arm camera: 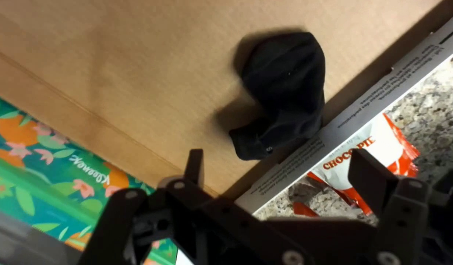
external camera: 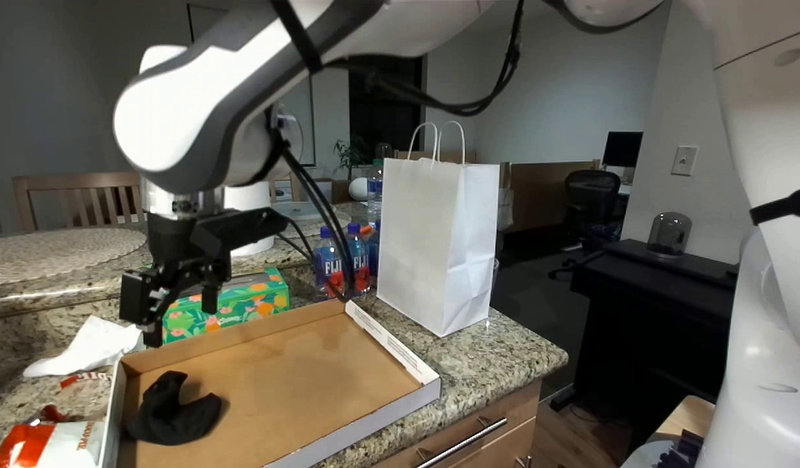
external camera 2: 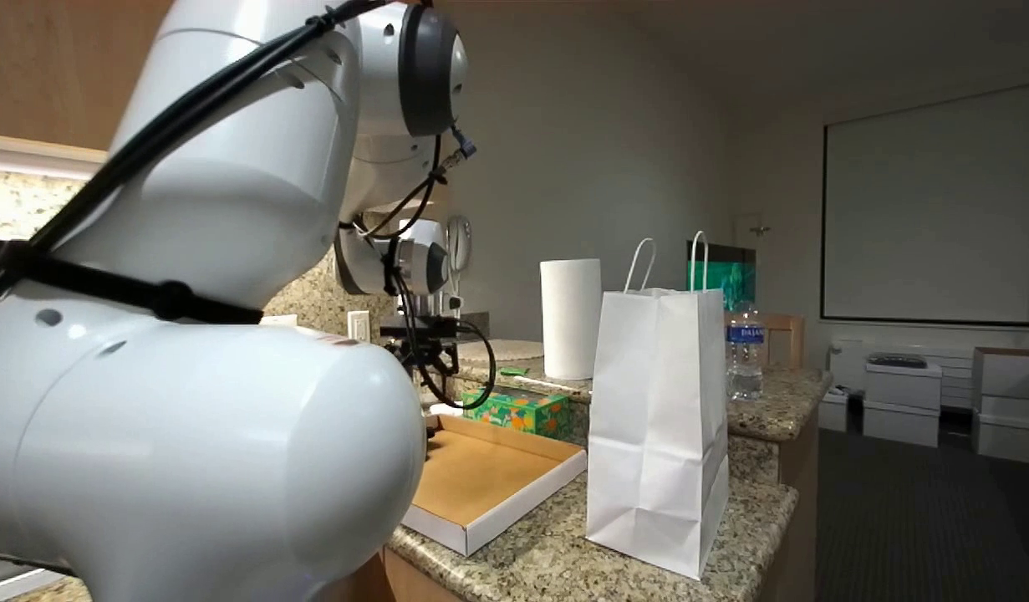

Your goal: Pick up the socks and put them in the paper bag

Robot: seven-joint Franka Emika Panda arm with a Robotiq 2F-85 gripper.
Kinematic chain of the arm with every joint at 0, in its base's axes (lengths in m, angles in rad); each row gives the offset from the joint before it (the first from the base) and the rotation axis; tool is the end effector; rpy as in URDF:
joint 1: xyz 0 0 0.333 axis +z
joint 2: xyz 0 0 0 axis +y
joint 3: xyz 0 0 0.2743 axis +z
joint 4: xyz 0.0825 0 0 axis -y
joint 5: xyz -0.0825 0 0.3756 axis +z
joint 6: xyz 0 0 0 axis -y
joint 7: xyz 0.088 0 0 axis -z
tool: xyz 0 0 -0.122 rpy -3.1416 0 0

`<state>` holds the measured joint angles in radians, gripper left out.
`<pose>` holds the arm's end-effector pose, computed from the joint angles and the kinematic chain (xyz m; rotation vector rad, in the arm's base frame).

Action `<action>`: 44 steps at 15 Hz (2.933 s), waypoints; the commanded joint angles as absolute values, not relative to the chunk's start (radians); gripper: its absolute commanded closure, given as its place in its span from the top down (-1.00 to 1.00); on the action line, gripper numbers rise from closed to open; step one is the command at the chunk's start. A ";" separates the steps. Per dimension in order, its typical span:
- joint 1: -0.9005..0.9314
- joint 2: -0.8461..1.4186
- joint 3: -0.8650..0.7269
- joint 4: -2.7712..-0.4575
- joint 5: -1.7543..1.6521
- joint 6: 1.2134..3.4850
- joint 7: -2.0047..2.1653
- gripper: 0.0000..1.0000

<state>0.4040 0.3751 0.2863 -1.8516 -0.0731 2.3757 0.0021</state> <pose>0.4926 0.3943 0.2956 -2.8451 -1.0535 -0.2127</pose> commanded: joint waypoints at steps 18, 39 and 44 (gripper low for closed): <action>0.518 0.575 0.222 -1.786 -0.150 2.443 0.145 1.00; 0.522 0.543 0.174 -1.816 -0.188 2.448 0.179 -0.87; 0.414 0.382 0.269 -1.872 -0.081 2.319 0.012 -0.86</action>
<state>0.4928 0.5301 0.1933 -1.7855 -0.1549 2.4208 0.1318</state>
